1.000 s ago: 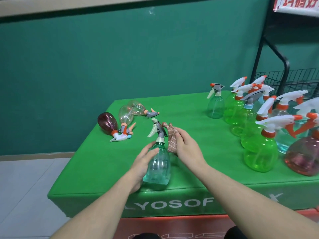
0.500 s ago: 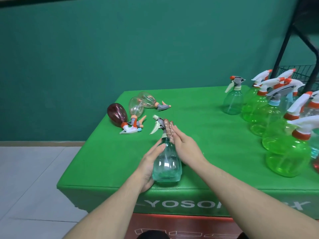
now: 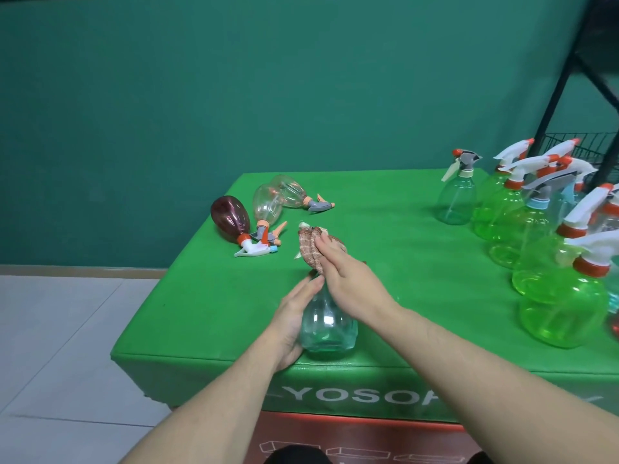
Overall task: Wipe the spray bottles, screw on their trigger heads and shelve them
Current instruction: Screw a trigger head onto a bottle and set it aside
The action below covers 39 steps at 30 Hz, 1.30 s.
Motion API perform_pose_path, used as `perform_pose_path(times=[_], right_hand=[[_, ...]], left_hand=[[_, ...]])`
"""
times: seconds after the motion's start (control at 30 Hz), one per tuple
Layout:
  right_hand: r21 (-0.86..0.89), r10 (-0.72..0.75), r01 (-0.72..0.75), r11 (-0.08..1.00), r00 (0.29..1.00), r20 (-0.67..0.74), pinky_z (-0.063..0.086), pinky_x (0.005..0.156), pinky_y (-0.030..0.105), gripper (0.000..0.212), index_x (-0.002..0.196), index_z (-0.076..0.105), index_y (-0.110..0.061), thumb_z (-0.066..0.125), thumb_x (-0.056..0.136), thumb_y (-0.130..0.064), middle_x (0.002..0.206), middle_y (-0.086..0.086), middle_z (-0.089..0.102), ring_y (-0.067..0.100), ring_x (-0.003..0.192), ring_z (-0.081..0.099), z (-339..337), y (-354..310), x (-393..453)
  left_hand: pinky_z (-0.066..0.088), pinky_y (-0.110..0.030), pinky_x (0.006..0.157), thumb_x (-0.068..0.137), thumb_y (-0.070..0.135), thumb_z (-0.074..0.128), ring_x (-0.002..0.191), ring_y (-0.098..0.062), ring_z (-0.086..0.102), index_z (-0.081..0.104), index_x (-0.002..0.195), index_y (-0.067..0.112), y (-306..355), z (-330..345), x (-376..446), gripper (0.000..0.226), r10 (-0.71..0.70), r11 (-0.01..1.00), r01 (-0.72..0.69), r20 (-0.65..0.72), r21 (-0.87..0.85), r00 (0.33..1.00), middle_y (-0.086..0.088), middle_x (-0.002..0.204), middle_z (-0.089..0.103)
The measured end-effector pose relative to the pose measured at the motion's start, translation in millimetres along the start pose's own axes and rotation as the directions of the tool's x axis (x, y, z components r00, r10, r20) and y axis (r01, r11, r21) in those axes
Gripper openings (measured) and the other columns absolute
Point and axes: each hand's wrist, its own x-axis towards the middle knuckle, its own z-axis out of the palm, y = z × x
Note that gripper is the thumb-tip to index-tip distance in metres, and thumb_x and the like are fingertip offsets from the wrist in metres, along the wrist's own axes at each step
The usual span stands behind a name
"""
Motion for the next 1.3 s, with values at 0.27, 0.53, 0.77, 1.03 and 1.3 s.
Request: perform_pose_path(times=[0.27, 0.53, 0.77, 1.03, 1.3], right_hand=[[-0.1, -0.189, 0.206, 0.973, 0.969, 0.156, 0.006, 0.119, 0.011, 0.046, 0.155, 0.035, -0.03, 0.036, 0.11, -0.02, 0.157, -0.023, 0.023, -0.003, 0.15, 0.014, -12.1, 12.5, 1.2], [-0.016, -0.111, 0.112, 0.994, 0.99, 0.089, 0.002, 0.12, 0.013, 0.048, 0.158, 0.027, -0.024, 0.034, 0.11, -0.022, 0.16, -0.02, 0.013, -0.003, 0.15, 0.008, -6.4, 18.5, 2.8], [0.077, 0.091, -0.094, 0.993, 0.995, 0.035, 0.0, 0.115, 0.01, 0.05, 0.16, 0.019, -0.02, 0.029, 0.111, -0.026, 0.167, -0.009, 0.011, 0.005, 0.153, 0.008, 1.4, 22.0, 2.5], [0.153, 0.201, -0.178, 0.972, 0.968, -0.151, 0.042, 0.073, 0.004, 0.036, 0.14, 0.061, -0.027, 0.048, 0.106, -0.028, 0.123, -0.012, 0.069, 0.009, 0.11, 0.065, -10.1, 19.3, -10.7], [0.301, 0.156, -0.045, 0.952, 0.922, -0.355, 0.038, 0.091, 0.0, 0.034, 0.136, 0.063, -0.027, 0.05, 0.105, -0.024, 0.13, -0.018, 0.065, -0.016, 0.11, 0.057, -25.8, 17.4, -26.8]], left_hand=[[0.062, -0.047, 0.083, 0.074, 0.048, 0.07, 0.088, -0.028, 0.074, 0.061, 0.129, 0.009, -0.7, -1.9, 0.7, 0.068, -0.06, 0.997, 0.061, -0.021, 0.052, 0.998, -0.011, 0.103, 0.075], [0.062, -0.046, 0.084, 0.078, 0.046, 0.072, 0.096, -0.03, 0.074, 0.062, 0.13, 0.012, 1.4, 1.1, -0.2, 0.063, -0.042, 0.998, 0.043, -0.014, 0.037, 0.999, -0.013, 0.111, 0.075], [0.063, -0.041, 0.079, 0.077, 0.042, 0.072, 0.101, -0.023, 0.076, 0.042, 0.155, 0.022, 3.2, 3.7, -2.6, 0.086, -0.023, 1.0, 0.023, 0.0, 0.011, 1.0, -0.003, 0.12, 0.073], [0.062, -0.04, 0.083, 0.078, 0.04, 0.075, 0.104, -0.023, 0.076, 0.052, 0.147, 0.032, 6.6, 17.5, -6.6, 0.073, 0.032, 0.998, -0.029, -0.069, 0.049, 0.997, 0.001, 0.112, 0.078], [0.04, -0.042, 0.117, 0.088, 0.045, 0.077, 0.128, -0.013, 0.057, 0.048, 0.15, 0.043, 15.2, 36.5, -9.2, 0.068, 0.121, 0.938, -0.079, -0.106, 0.337, 0.987, 0.008, 0.15, 0.053]])
